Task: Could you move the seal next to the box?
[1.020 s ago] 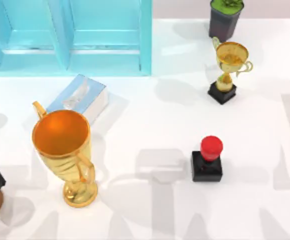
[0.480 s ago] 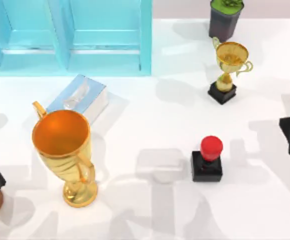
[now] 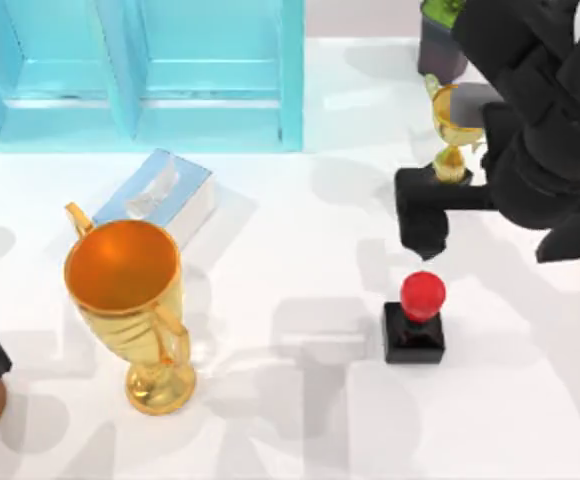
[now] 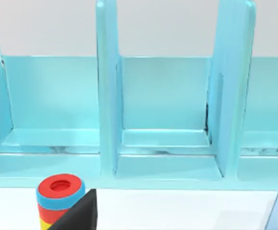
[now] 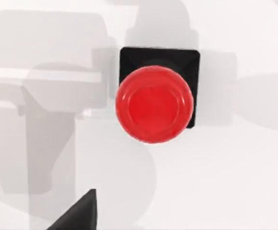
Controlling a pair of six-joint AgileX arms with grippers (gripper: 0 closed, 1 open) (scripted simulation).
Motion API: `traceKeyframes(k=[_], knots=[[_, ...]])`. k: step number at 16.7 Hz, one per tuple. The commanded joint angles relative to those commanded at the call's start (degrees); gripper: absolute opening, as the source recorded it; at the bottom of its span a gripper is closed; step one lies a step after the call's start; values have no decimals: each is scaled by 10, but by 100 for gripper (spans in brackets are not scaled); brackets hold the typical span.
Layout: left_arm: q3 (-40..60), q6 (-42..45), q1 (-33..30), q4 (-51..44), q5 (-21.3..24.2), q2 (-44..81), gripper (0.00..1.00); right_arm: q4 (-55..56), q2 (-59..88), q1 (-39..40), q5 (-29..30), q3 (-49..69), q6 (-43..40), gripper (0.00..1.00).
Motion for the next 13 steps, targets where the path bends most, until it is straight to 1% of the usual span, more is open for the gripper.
traceKeyframes(k=[3,6,13], knots=[[0,0,0,0,0,0,100,-70,111,14,-4,110,26,100],[0,0,0,0,0,0,100,-108,168,19,-8,169,39,100],[0,0,0,0,0,0,100,-113,176,16,-9,177,41,100]])
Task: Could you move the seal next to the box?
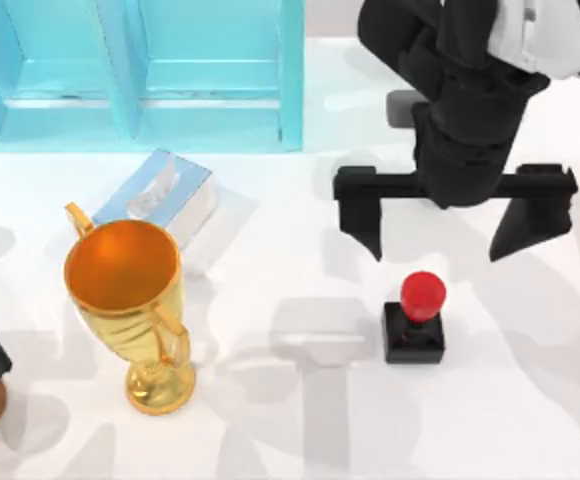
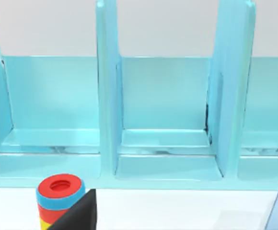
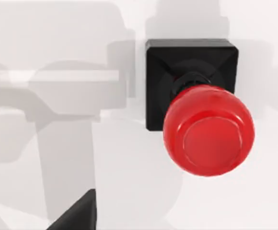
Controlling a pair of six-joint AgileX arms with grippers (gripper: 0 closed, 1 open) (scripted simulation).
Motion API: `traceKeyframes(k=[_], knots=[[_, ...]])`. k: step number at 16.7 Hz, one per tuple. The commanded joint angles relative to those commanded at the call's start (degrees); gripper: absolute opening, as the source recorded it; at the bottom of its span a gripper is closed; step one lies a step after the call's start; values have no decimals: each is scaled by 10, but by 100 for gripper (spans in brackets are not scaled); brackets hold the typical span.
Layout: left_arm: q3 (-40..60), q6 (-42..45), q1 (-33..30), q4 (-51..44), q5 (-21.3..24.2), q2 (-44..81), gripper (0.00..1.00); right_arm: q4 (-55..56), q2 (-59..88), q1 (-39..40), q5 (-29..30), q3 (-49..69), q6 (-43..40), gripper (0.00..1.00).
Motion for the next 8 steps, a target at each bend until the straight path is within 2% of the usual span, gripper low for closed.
traceKeyframes(k=[3,8], knots=[[0,0,0,0,0,0,100,40,7,1,0,-38,-1,100],[0,0,0,0,0,0,100,180,30,3,0,-144,2,100]])
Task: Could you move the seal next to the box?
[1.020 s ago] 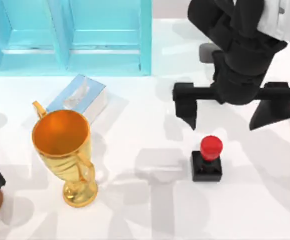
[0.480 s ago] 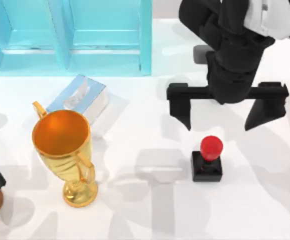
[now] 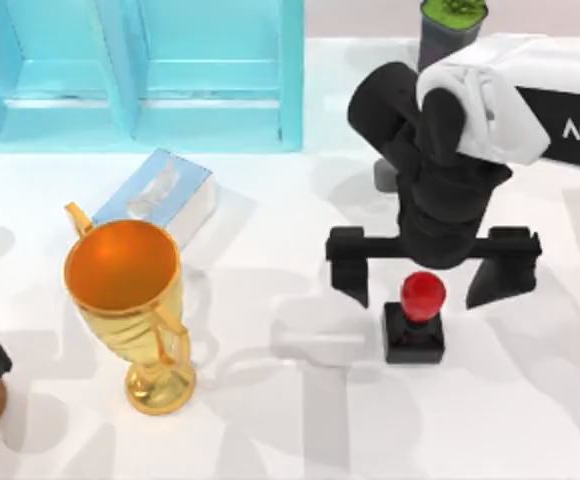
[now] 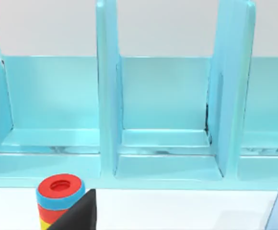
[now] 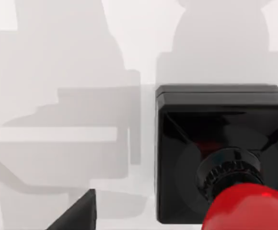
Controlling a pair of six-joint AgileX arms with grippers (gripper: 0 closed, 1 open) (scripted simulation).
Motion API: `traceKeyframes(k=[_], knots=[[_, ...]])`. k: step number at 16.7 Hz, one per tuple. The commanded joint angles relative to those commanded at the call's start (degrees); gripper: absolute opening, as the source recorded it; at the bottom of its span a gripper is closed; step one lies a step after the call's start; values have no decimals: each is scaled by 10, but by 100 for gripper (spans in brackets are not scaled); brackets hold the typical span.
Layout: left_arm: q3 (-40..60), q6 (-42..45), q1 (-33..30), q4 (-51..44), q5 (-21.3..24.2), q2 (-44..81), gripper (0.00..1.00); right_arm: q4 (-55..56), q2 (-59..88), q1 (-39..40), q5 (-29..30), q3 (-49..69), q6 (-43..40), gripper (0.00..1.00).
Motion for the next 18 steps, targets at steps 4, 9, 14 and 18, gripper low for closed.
traceKeyframes(k=[4,9,14,18], knots=[[0,0,0,0,0,0,100,32,9,1,0,-29,1,100],[0,0,0,0,0,0,100,32,9,1,0,-29,1,77],[0,0,0,0,0,0,100,32,9,1,0,-29,1,40],[0,0,0,0,0,0,100,32,9,1,0,-29,1,10]])
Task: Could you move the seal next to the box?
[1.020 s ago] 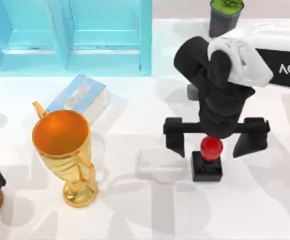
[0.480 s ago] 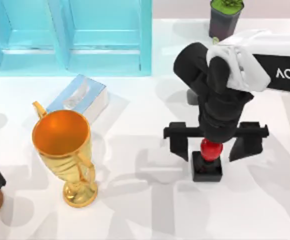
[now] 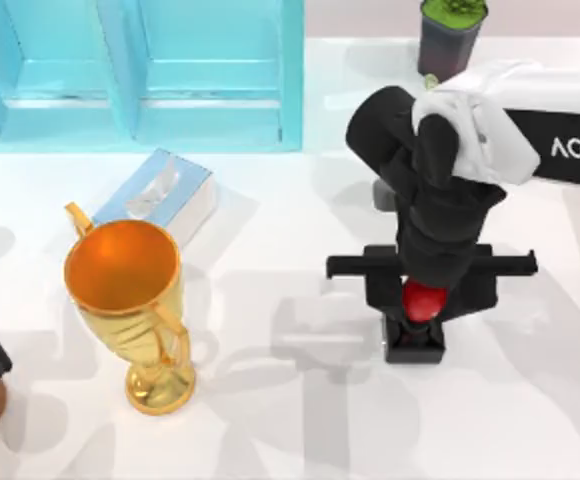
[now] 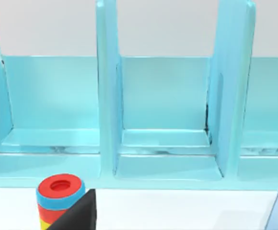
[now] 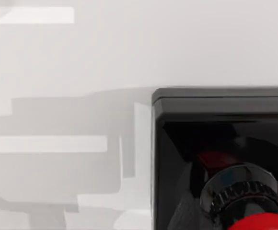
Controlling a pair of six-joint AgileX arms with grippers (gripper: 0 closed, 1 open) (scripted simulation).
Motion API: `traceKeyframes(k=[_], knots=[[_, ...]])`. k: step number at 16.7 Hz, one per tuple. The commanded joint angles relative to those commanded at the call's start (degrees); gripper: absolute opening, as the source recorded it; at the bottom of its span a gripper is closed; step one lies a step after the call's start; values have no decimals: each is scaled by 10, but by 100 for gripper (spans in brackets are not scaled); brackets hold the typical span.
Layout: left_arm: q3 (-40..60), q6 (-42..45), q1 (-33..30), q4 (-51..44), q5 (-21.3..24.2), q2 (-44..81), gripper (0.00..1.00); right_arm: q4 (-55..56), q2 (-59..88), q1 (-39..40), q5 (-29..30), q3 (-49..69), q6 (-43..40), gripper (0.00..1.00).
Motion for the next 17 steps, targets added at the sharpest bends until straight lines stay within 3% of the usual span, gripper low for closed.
traceKeyframes(k=[2,11,17], knots=[[0,0,0,0,0,0,100,0,0,0,0,0,0,0],[0,0,0,0,0,0,100,-2,-1,-1,0,1,1,0],[0,0,0,0,0,0,100,-83,-23,-2,0,60,0,0]])
